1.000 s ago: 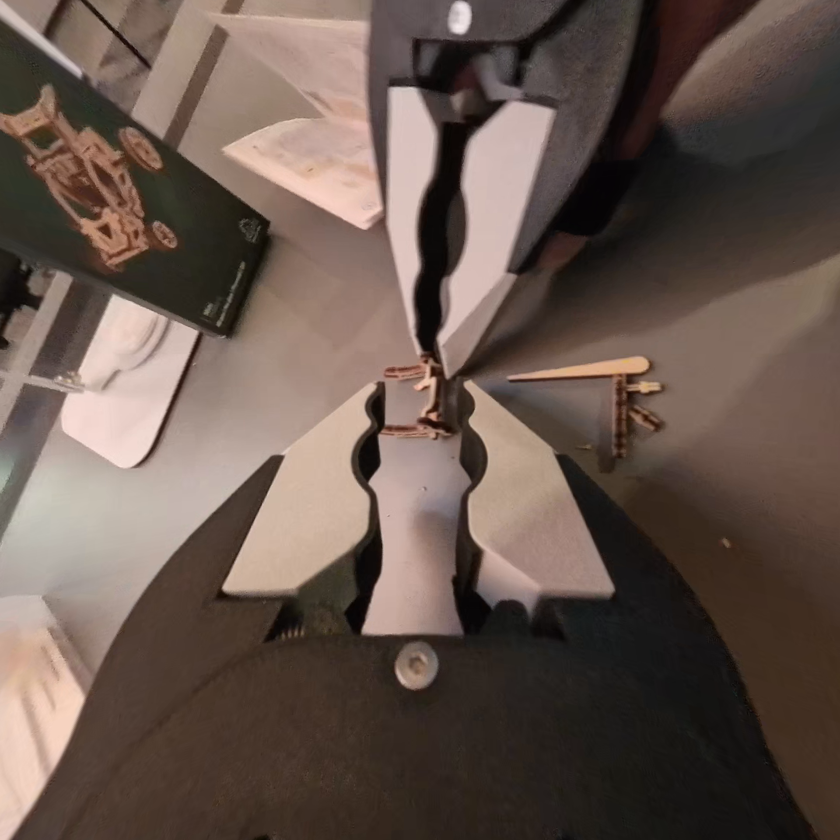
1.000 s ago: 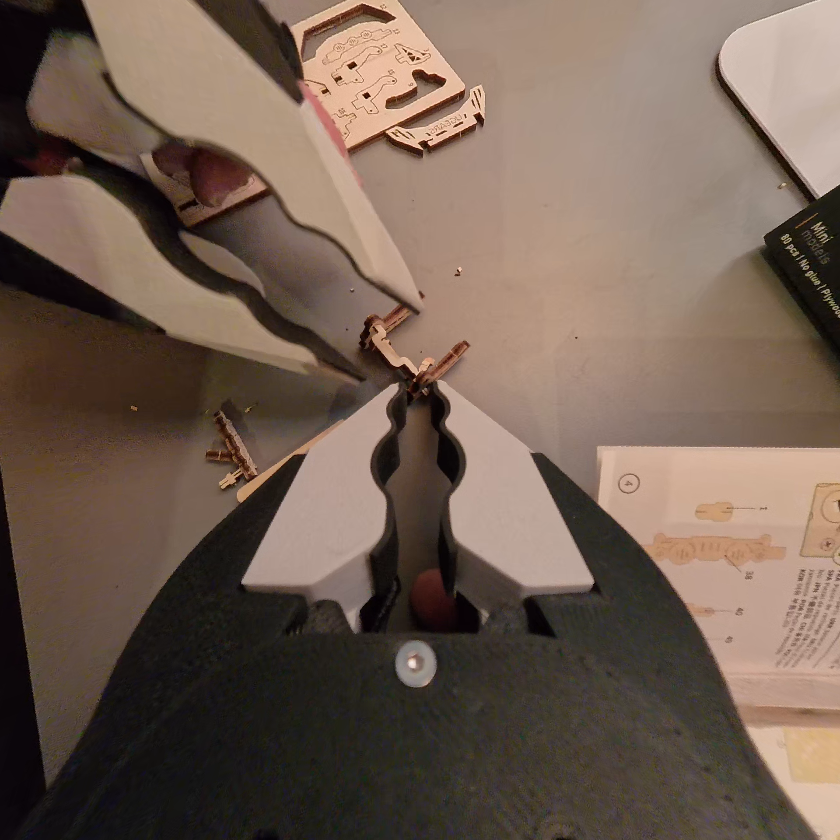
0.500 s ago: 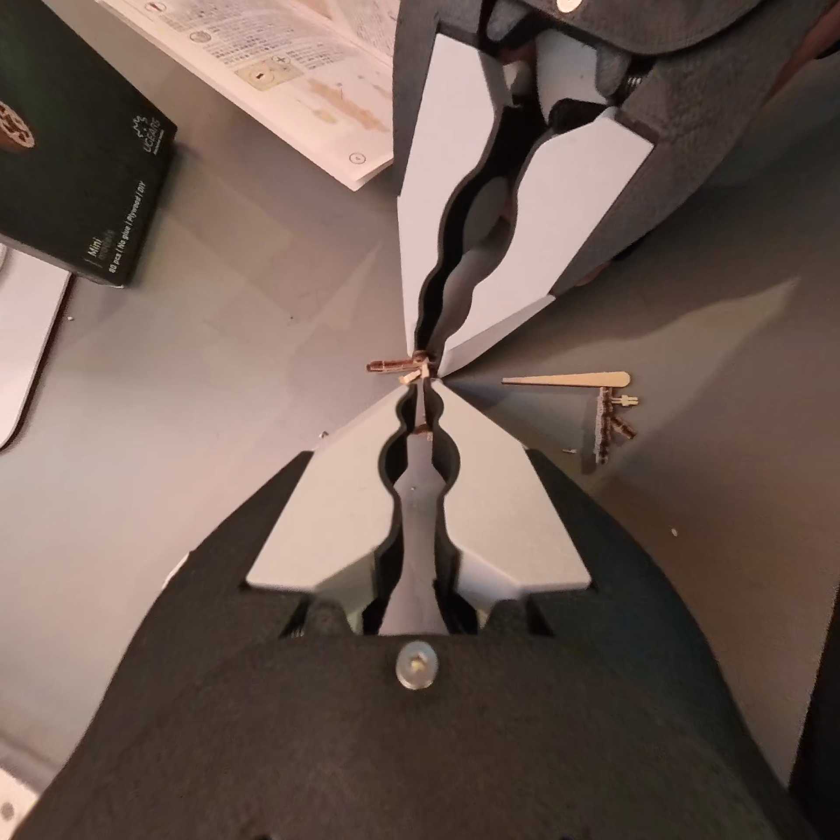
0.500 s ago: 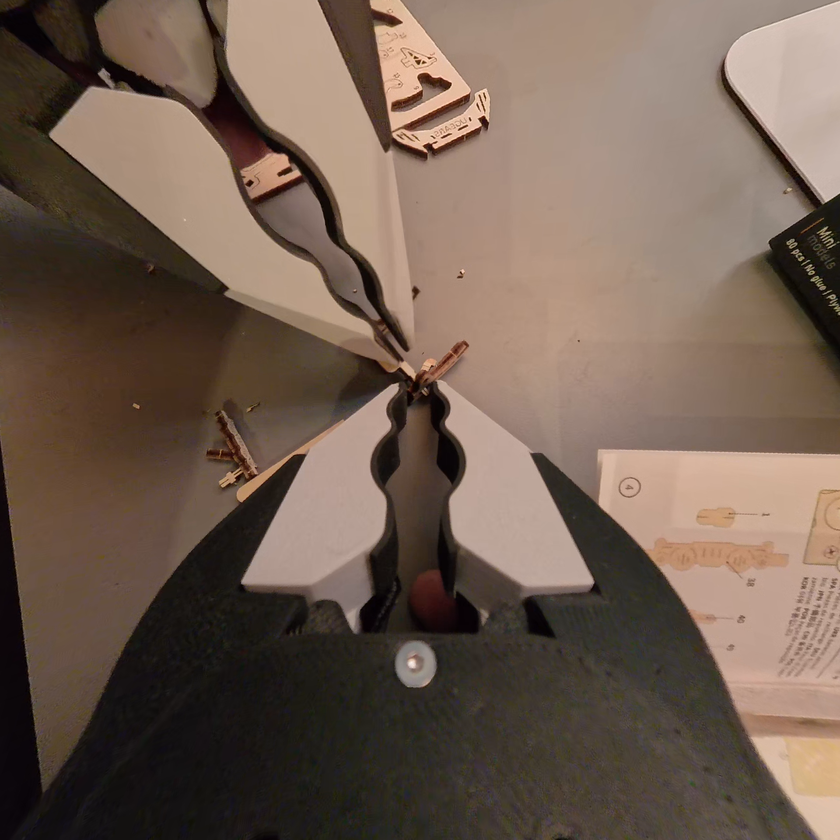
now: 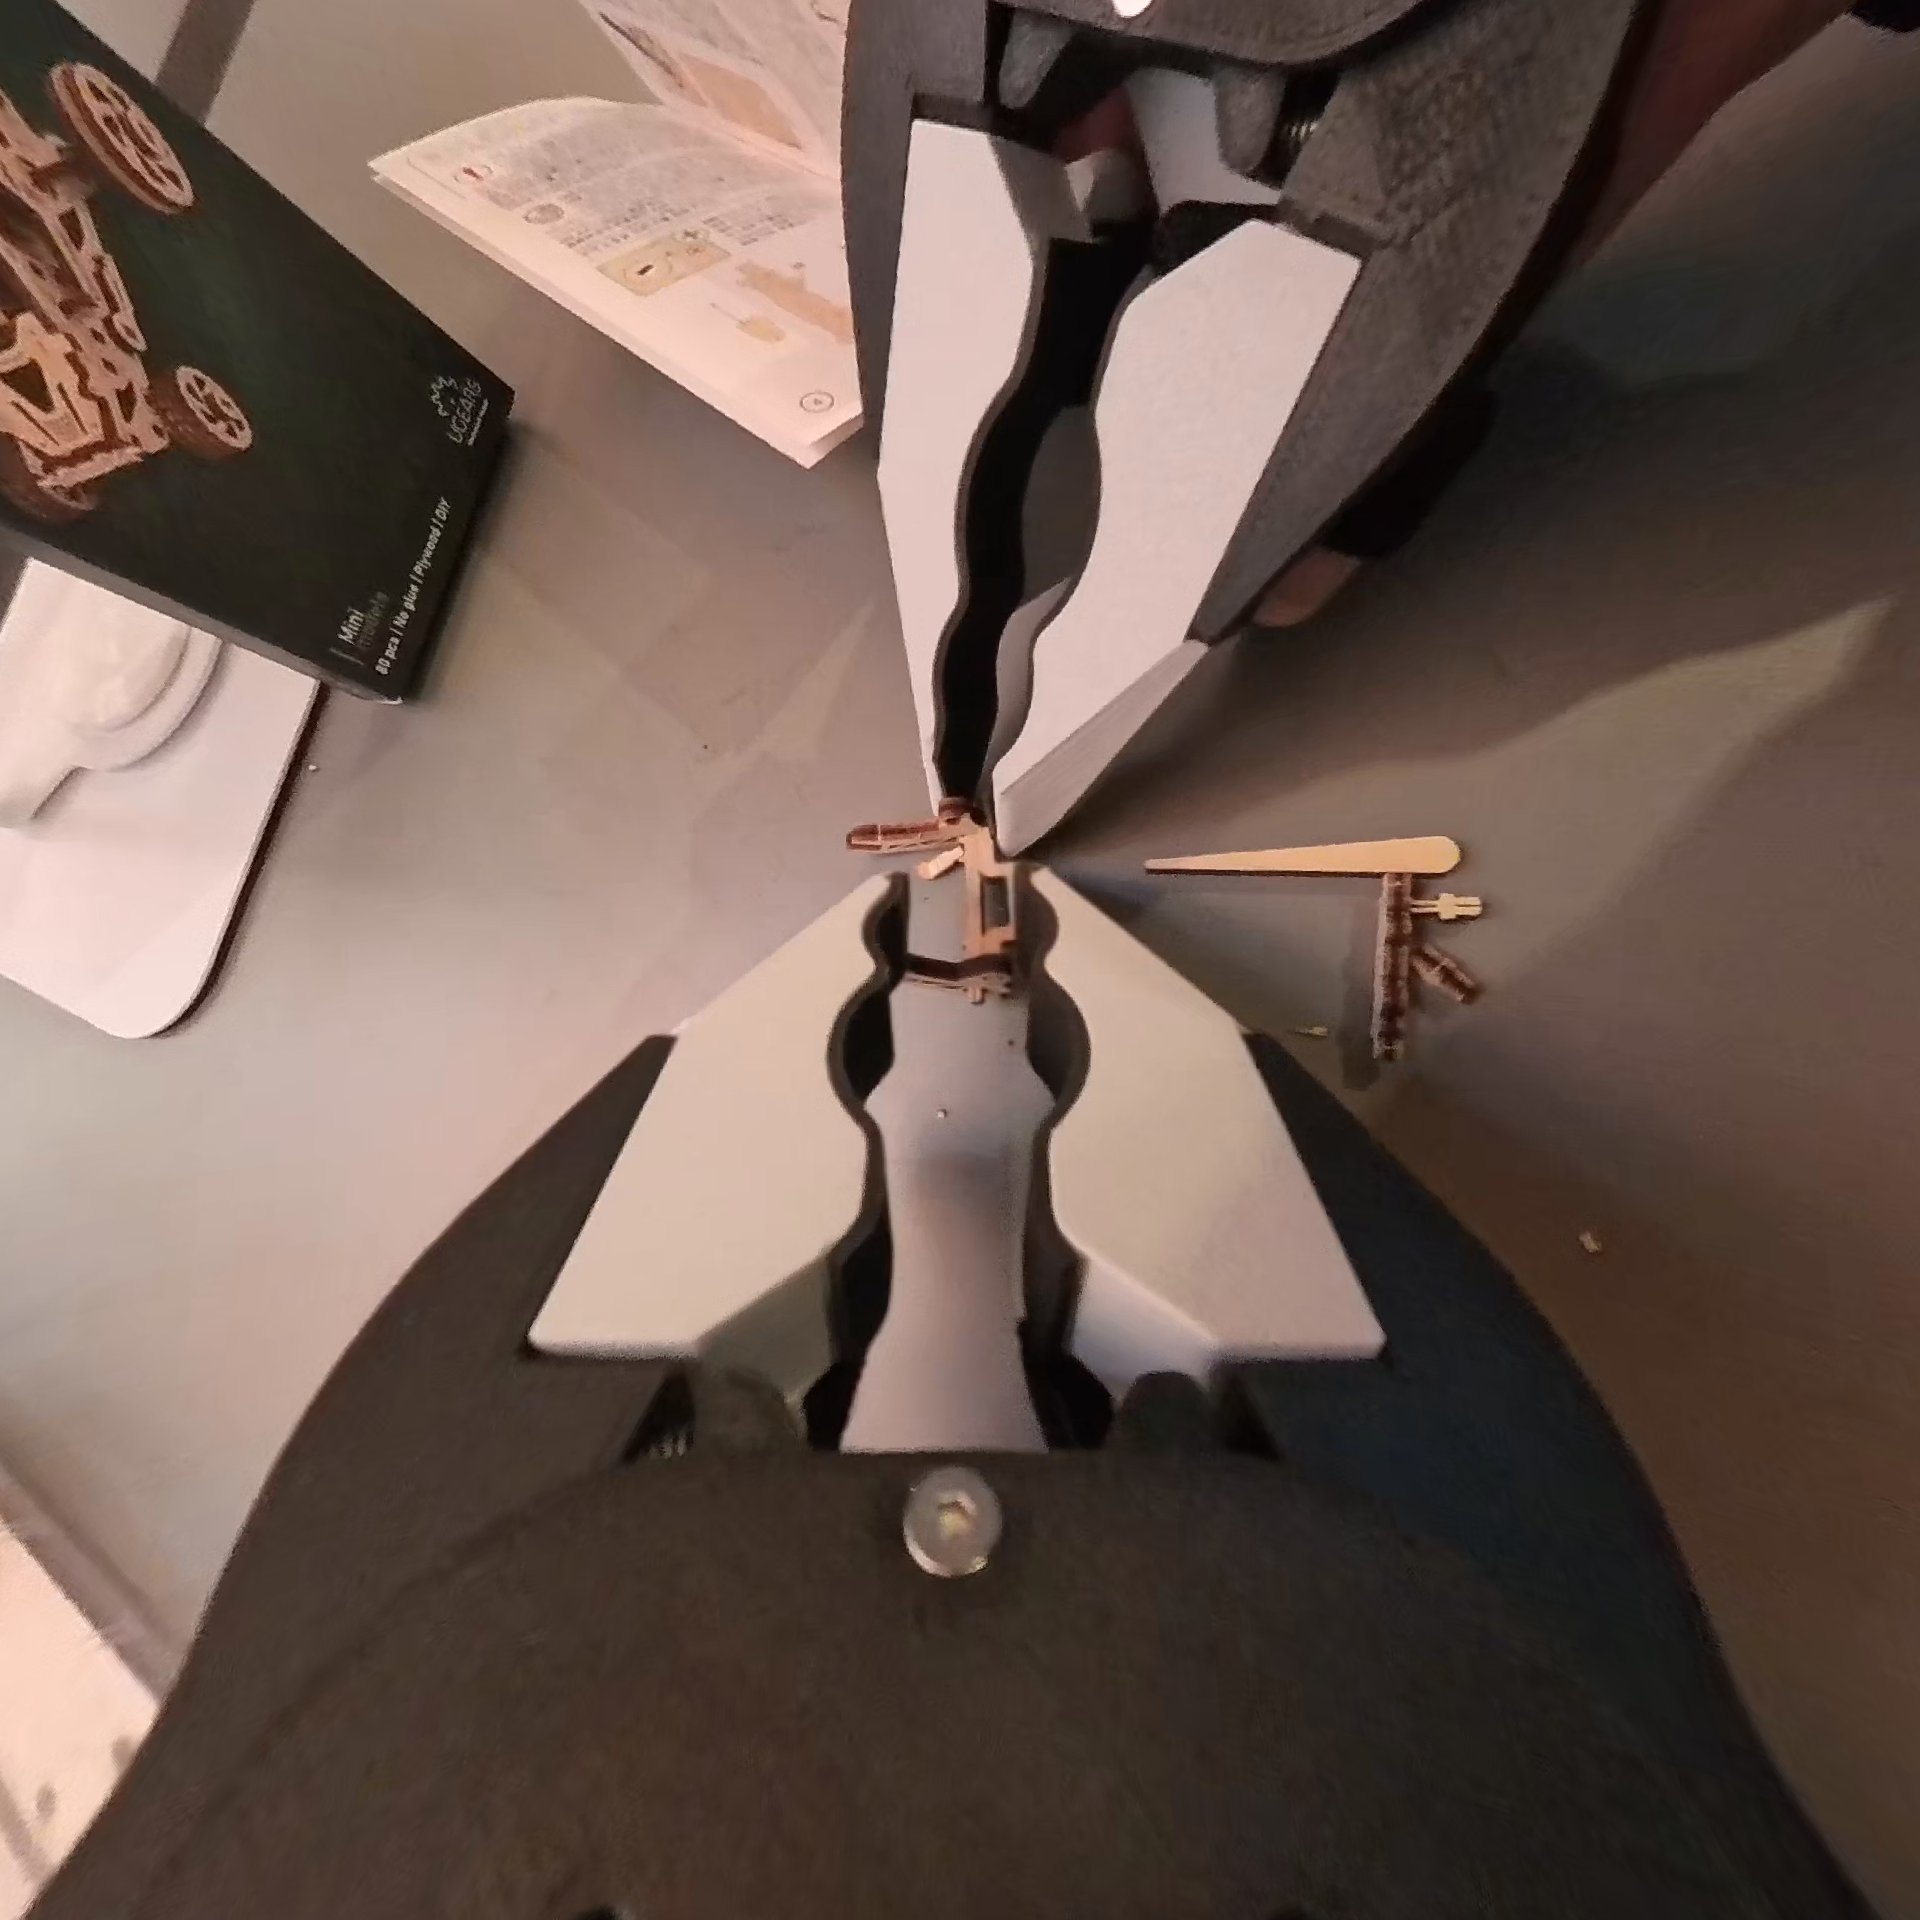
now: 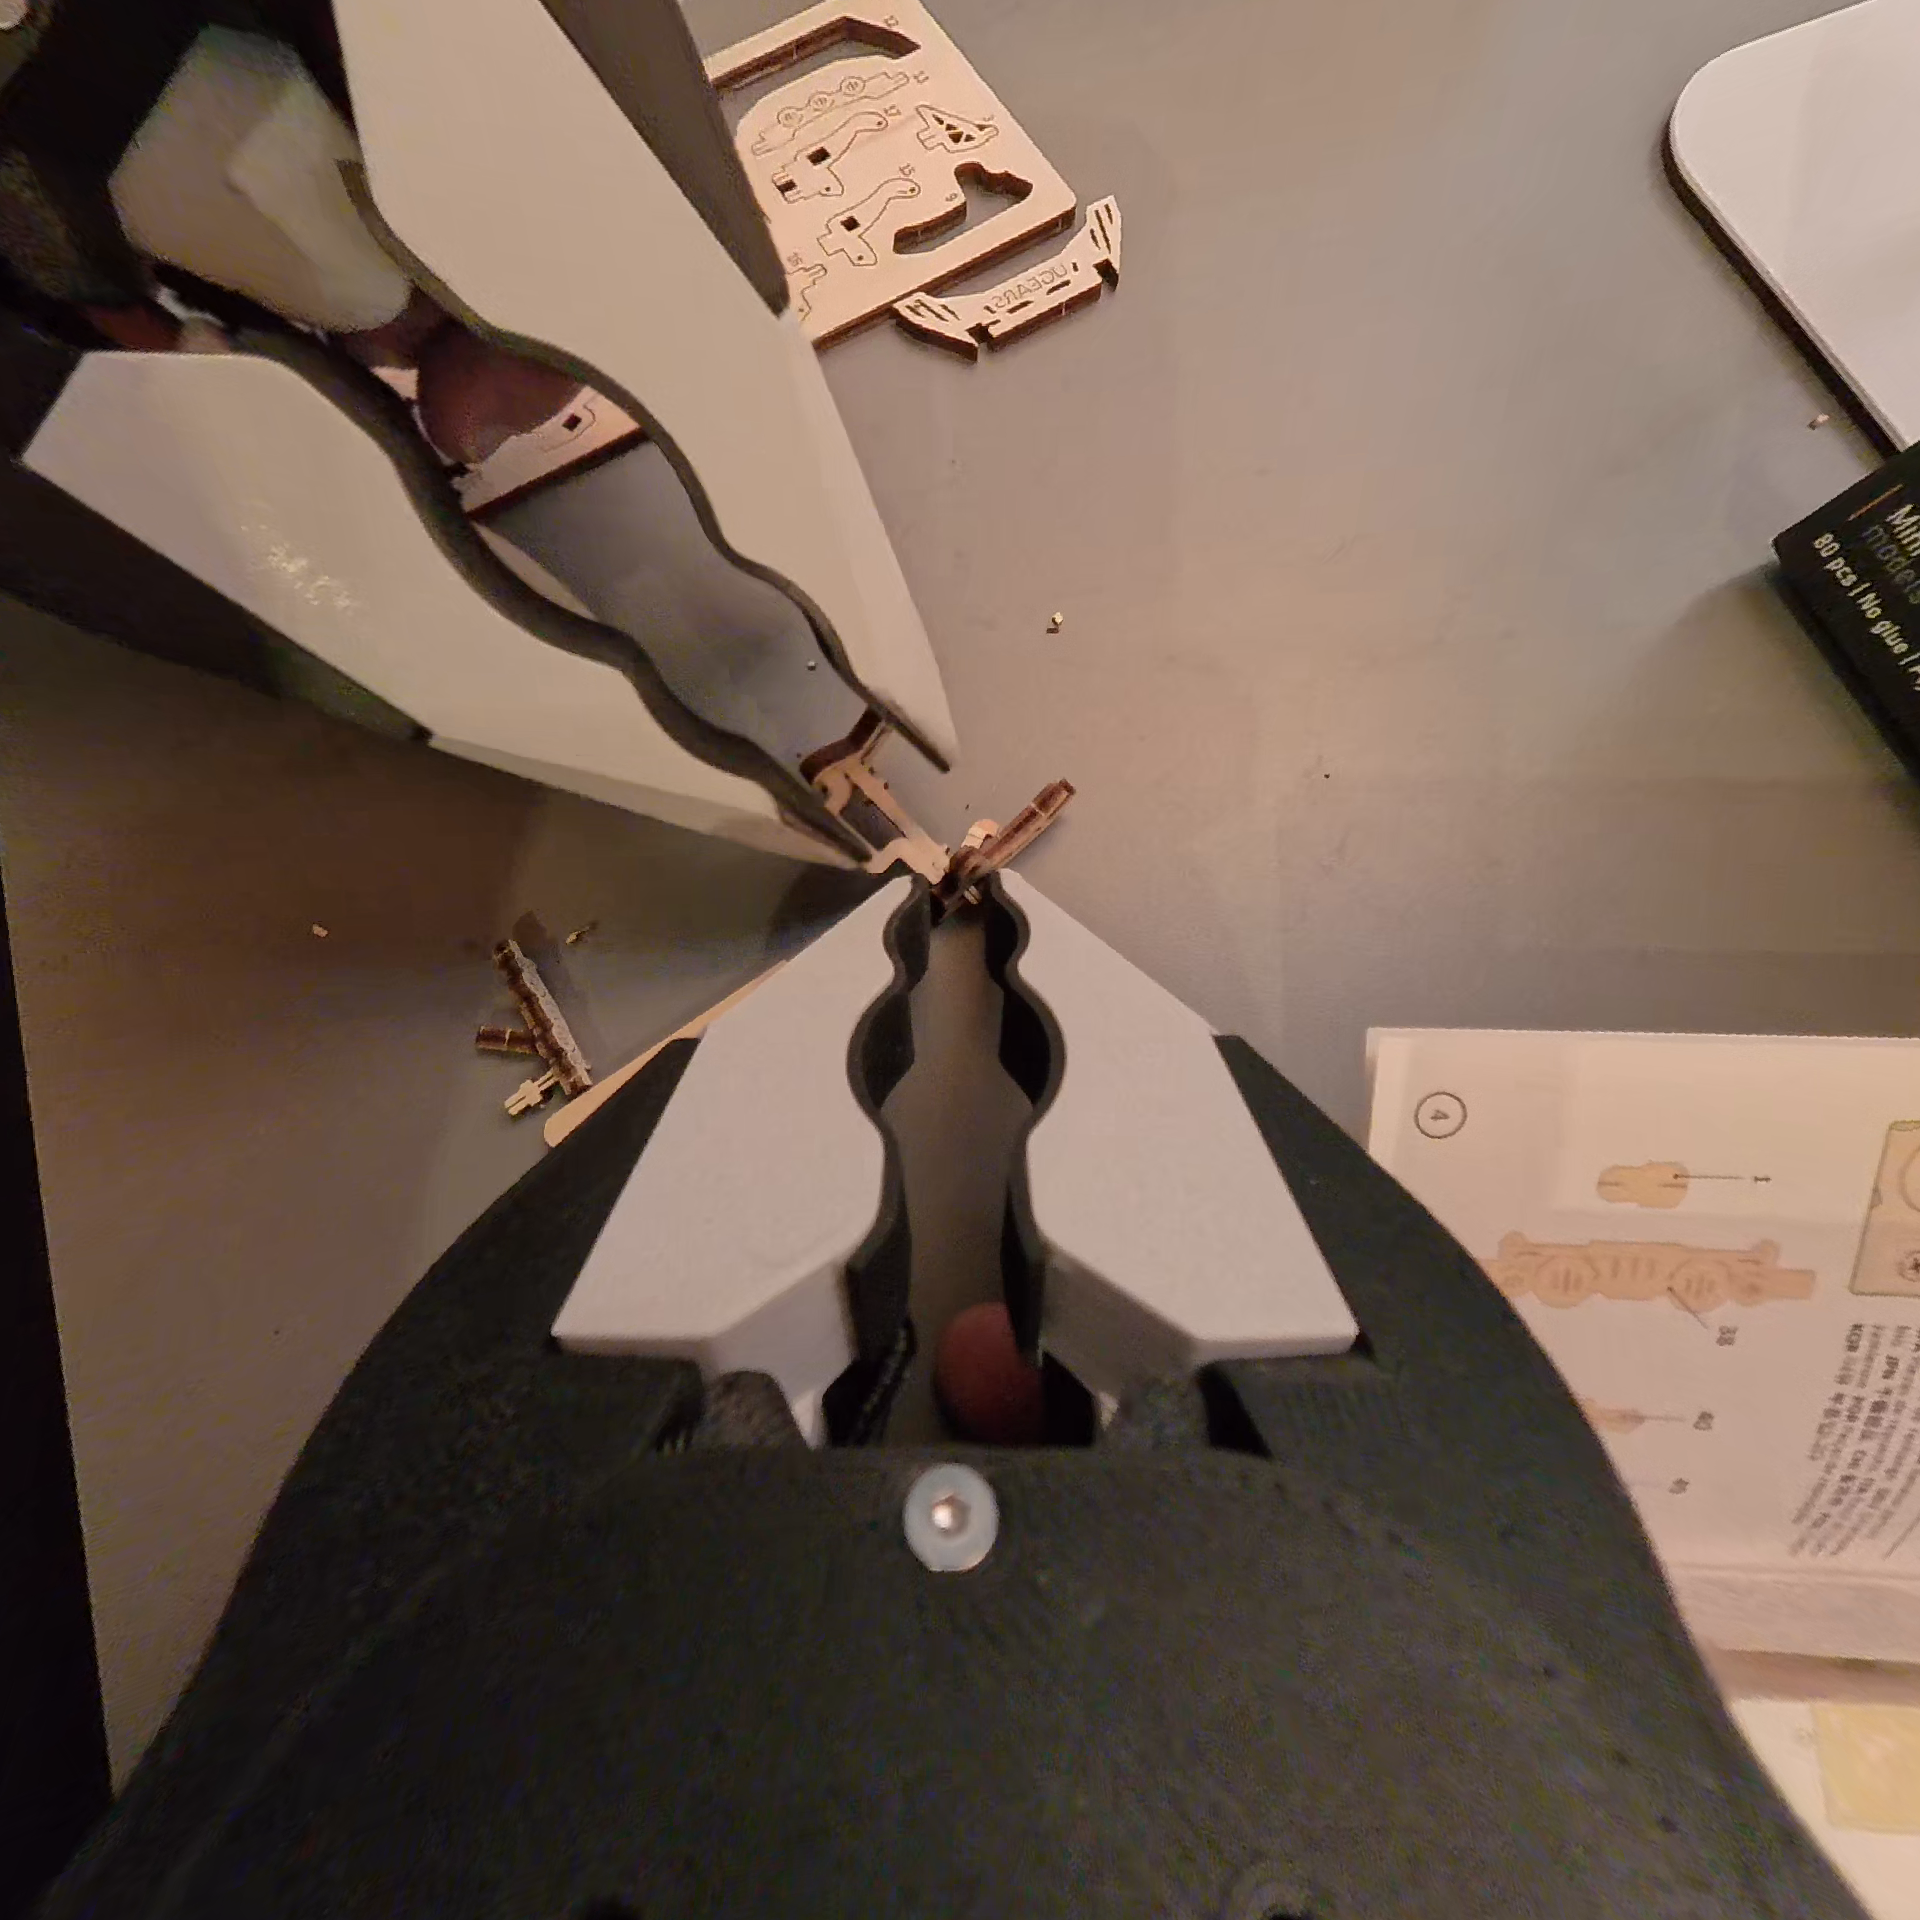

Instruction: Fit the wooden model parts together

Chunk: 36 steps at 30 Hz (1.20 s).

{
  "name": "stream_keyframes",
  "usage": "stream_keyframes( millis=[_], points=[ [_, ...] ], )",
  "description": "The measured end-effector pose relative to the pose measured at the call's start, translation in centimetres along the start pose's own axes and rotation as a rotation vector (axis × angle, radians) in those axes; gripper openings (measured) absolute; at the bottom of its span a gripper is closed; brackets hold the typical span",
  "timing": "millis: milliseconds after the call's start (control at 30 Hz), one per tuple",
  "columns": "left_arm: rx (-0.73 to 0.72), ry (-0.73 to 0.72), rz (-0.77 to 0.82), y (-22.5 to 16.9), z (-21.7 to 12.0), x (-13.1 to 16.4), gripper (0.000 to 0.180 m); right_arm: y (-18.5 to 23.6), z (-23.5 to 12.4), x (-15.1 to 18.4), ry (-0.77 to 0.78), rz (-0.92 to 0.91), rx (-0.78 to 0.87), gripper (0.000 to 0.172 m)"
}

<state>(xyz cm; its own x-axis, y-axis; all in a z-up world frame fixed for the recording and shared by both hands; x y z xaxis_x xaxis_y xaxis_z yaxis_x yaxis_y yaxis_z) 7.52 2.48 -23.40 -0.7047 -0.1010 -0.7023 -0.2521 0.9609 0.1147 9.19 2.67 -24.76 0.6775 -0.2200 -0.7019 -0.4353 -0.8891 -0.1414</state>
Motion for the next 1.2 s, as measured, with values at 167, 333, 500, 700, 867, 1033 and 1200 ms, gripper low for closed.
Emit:
stream_keyframes(
  millis=[167, 333, 500, 700, 867, 1033, 1200],
  points=[
    [0.007, -0.011, 0.050, -0.6, -0.3, -0.1, 0.023, 0.0, 0.0, 0.0, 0.003, 0.002, -0.002, 0.008],
    [-0.068, 0.052, 0.117, -0.3, 0.5, 0.9, 0.013, 0.0, 0.1, 0.0, 0.004, 0.001, -0.001, 0.008],
    [-0.079, 0.029, 0.123, -0.3, 0.6, 0.8, 0.006, 0.0, 0.1, 0.0, 0.007, 0.001, -0.002, 0.008],
    [-0.055, -0.018, 0.168, -0.3, 0.5, 0.9, 0.006, 0.1, 0.1, 0.0, 0.006, 0.000, -0.017, 0.008],
    [-0.031, -0.088, 0.181, -0.7, 0.4, 0.5, 0.005, 0.0, 0.0, 0.0, 0.014, 0.000, -0.029, 0.008],
    [-0.027, -0.100, 0.161, -0.4, 0.4, 0.7, 0.006, 0.0, 0.1, 0.0, 0.021, -0.012, -0.031, 0.008],
    [-0.008, -0.096, 0.196, -0.6, 0.4, 0.7, 0.006, 0.0, 0.1, 0.0, 0.026, -0.029, -0.030, 0.008]
  ],
)
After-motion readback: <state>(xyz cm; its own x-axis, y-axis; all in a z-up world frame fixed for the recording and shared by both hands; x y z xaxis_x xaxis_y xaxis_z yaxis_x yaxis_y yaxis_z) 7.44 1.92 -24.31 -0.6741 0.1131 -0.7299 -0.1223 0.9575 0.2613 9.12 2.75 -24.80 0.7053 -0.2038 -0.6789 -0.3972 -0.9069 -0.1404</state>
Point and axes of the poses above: each gripper's, where its closed fingertips meet, z out along the fingers, x out of its underside, y = z × x across the jaws, the point moved 1 cm from there along -z, back along the fingers, and after that the axes turned 15 degrees about -z, right-handed, at the moved point
